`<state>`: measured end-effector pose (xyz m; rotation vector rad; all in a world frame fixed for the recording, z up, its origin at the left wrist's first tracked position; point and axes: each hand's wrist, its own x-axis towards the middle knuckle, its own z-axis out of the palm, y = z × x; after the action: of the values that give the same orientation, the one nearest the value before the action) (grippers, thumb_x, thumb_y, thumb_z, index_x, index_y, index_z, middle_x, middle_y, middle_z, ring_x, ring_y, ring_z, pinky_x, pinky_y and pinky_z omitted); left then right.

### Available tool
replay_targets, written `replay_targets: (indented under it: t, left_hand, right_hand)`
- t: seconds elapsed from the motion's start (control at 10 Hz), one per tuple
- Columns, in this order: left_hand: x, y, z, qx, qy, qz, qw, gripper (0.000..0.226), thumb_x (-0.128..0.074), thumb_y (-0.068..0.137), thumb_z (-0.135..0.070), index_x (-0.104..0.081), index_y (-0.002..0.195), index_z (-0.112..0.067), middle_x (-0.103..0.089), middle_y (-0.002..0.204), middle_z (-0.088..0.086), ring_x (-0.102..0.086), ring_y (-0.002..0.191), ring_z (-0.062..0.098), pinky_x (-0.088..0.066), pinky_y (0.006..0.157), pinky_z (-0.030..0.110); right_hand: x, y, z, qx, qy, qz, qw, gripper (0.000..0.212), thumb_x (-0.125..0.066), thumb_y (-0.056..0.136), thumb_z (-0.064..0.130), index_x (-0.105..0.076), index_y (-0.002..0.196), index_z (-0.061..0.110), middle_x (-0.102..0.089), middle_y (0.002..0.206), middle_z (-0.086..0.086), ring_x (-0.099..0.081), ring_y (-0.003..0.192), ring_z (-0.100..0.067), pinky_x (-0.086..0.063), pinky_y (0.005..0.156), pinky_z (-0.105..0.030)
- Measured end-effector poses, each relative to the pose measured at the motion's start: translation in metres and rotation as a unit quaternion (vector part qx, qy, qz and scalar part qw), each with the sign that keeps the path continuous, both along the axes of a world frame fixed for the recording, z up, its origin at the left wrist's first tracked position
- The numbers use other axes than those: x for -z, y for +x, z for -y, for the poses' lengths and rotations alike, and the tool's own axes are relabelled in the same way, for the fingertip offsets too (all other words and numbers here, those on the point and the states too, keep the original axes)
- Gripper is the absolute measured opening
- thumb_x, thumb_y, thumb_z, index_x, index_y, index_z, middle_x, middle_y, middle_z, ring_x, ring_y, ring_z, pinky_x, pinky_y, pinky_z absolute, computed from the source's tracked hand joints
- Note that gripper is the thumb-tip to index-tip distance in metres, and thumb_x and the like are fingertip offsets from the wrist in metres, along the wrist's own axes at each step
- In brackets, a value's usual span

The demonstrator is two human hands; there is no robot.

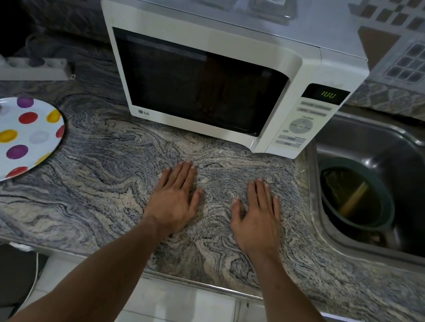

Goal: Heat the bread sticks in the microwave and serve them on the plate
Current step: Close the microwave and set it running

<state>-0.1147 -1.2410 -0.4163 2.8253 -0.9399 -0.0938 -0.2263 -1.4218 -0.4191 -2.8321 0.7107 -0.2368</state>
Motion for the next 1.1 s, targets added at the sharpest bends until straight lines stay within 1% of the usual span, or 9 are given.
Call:
replay_targets:
  t: [0.4,0.6,0.8,0.9,1.1]
  left_hand:
    - [0.0011,0.0009,-0.0001,0.002,-0.006,0.0,1.0,0.068,-0.001,0.1,-0.053,0.002,0.156,-0.014,0.008,0.163,0.003,0.015,0.149,0.015,0.004,0.123,0.039]
    - [0.0014,0.0007,-0.0002,0.001,-0.013,0.001,1.0,0.068,-0.003,0.101,-0.053,0.001,0.156,-0.014,0.008,0.163,0.002,0.015,0.149,0.014,0.005,0.123,0.038]
    - [0.0033,0.0017,-0.0006,0.002,-0.02,-0.005,1.0,0.069,-0.001,0.1,-0.054,0.0,0.156,-0.015,0.006,0.164,0.002,0.013,0.149,0.014,0.002,0.123,0.04]
    - [0.0032,0.0021,-0.0011,0.003,-0.015,-0.006,1.0,0.069,0.0,0.099,-0.054,0.002,0.156,-0.015,0.007,0.164,0.002,0.014,0.149,0.014,0.001,0.123,0.04]
    - [0.0034,0.0017,-0.0027,0.003,-0.022,-0.006,1.0,0.067,-0.005,0.101,-0.054,-0.001,0.156,-0.016,0.006,0.163,0.0,0.013,0.149,0.013,0.004,0.123,0.038]
  right_hand:
    - [-0.0013,0.0002,-0.0001,-0.003,0.001,0.005,1.0,0.068,-0.024,0.102,0.053,-0.026,0.158,0.015,-0.016,0.166,-0.003,-0.007,0.154,-0.016,-0.008,0.125,-0.043]
    - [-0.001,0.0001,0.0001,-0.002,0.001,0.0,1.0,0.068,-0.023,0.102,0.054,-0.024,0.158,0.016,-0.014,0.166,-0.002,-0.005,0.154,-0.015,-0.008,0.125,-0.043]
    - [-0.0006,-0.0005,0.0002,-0.005,-0.003,-0.002,1.0,0.068,-0.023,0.102,0.054,-0.025,0.158,0.015,-0.015,0.166,-0.002,-0.006,0.154,-0.015,-0.007,0.125,-0.042]
    - [-0.0011,-0.0004,0.0008,-0.006,0.001,-0.006,1.0,0.068,-0.023,0.102,0.054,-0.023,0.158,0.016,-0.012,0.167,-0.002,-0.003,0.154,-0.015,-0.006,0.125,-0.042]
    - [-0.001,-0.0006,0.0006,-0.006,0.014,0.004,1.0,0.069,-0.022,0.102,0.055,-0.025,0.158,0.017,-0.014,0.166,-0.002,-0.004,0.154,-0.015,-0.005,0.125,-0.041]
